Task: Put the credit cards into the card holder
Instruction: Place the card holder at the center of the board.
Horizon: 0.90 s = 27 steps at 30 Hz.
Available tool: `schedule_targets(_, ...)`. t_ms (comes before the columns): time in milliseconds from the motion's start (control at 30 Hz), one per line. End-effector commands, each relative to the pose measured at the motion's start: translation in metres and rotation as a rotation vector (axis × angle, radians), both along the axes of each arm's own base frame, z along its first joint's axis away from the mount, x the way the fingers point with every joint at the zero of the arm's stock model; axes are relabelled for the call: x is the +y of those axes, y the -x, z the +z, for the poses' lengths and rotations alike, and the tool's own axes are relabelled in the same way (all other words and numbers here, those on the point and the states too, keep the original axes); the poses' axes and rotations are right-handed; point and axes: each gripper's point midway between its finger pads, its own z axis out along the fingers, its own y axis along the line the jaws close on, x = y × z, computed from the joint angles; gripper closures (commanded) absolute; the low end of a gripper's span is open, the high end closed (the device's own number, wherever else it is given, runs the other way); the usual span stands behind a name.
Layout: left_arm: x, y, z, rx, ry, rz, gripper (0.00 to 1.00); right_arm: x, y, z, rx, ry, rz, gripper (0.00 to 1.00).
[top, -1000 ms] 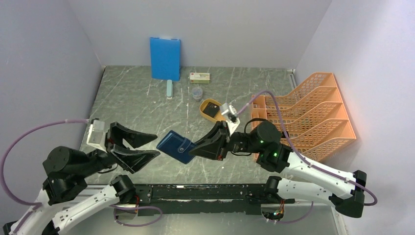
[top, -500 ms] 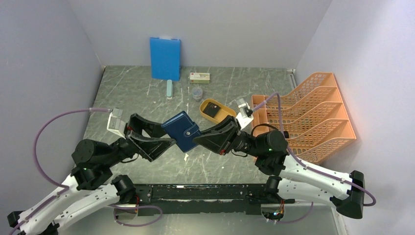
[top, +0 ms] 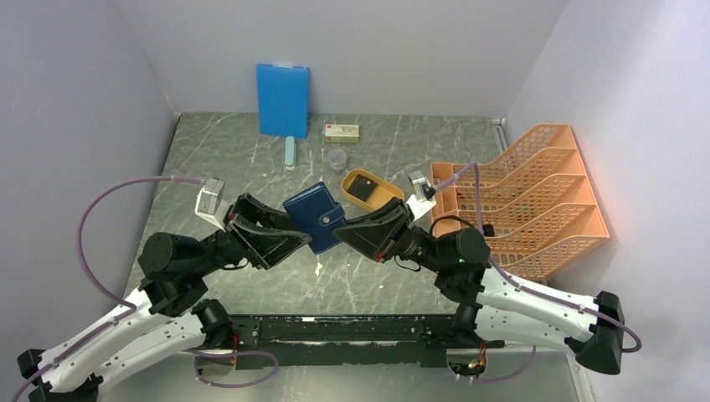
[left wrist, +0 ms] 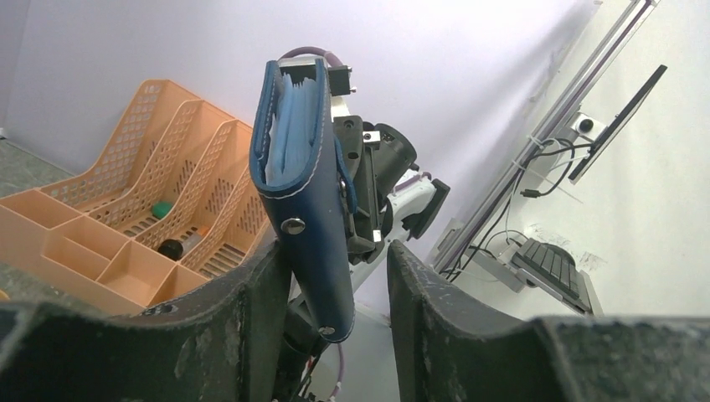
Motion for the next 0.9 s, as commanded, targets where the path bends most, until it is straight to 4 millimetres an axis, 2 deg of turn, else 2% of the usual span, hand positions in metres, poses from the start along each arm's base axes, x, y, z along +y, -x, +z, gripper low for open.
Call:
schedule_targets(0,-0.004,0.005,0.005,-0.007,0.03,-0.041,0.52,-0.012,0.0,0.022,-0.01,-0.093,-0.025,1.0)
schedule_targets(233,-0.018,0.003,-0.001,0.045,-0.031,-0.09,0.53,-0.01,-0.003,0.018,0.005,-0.089,-0.036,1.0)
schedule_targets(300,-0.02,0.001,-0.003,0.059,-0.038,-0.089,0.57,-0.009,-0.003,0.017,0.004,-0.085,-0.034,1.0)
schedule_targets(400,-0.019,-0.004,-0.004,0.075,-0.049,-0.064,0.6,-0.007,-0.003,0.014,0.007,-0.073,-0.035,1.0)
schedule_targets(667,-0.014,-0.005,0.004,0.065,-0.006,-0.042,0.6,-0.004,-0.002,0.011,0.016,-0.075,-0.028,1.0)
schedule_targets(700,-0.013,-0.005,0.004,0.062,-0.002,-0.041,0.62,-0.003,-0.001,0.011,0.015,-0.074,-0.025,1.0)
schedule_targets(867,-0.014,-0.006,0.002,0.061,-0.012,-0.033,0.84,-0.002,-0.001,0.009,0.018,-0.069,-0.027,1.0)
